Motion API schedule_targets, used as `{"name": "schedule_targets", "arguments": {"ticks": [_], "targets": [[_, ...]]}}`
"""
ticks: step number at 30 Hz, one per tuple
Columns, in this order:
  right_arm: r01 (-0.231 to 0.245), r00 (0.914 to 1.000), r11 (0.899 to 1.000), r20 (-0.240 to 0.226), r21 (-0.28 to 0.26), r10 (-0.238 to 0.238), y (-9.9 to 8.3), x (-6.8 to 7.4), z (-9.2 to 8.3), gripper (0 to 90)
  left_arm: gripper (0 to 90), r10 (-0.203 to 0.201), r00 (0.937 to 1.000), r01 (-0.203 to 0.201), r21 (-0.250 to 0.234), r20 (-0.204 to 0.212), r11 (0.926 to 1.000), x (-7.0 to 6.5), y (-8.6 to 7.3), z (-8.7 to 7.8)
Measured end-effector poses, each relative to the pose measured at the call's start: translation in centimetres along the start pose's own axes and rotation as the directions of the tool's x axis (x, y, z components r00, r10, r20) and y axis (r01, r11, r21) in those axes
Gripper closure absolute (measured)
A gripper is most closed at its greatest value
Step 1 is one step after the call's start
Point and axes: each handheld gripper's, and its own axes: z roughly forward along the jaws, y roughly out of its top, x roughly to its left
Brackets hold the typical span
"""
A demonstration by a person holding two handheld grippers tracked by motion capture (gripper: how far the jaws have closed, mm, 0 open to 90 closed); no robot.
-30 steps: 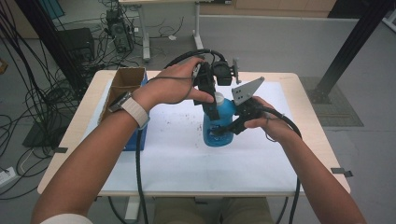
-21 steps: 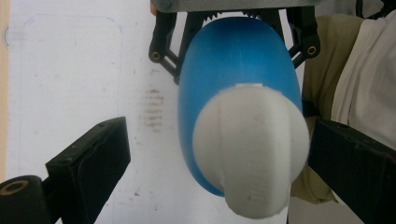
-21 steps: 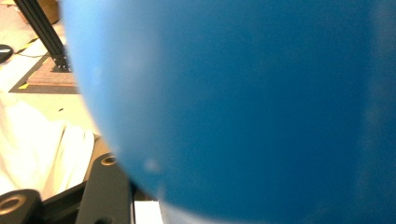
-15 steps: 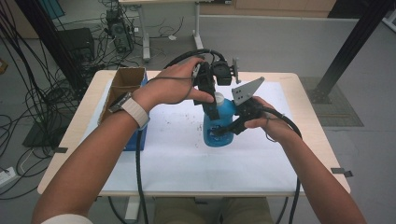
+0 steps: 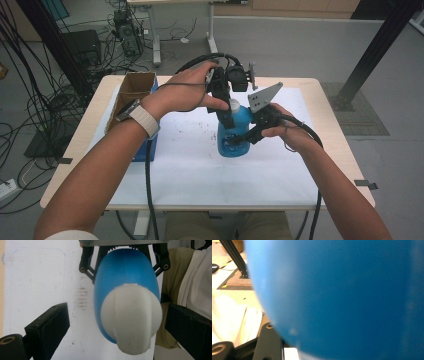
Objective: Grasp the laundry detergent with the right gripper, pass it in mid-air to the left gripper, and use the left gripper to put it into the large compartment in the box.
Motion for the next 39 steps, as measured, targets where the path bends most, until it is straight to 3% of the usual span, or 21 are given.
{"name": "schedule_targets", "arguments": {"ticks": [39], "targets": [[0.001,1.0,1.0,-0.008,0.004,-0.001,0.02,-0.02,-0.02,43.3,6.3,-0.004,1.0,0.004,0.001,-0.001,1.0,0.02,-0.1,0.15]]}}
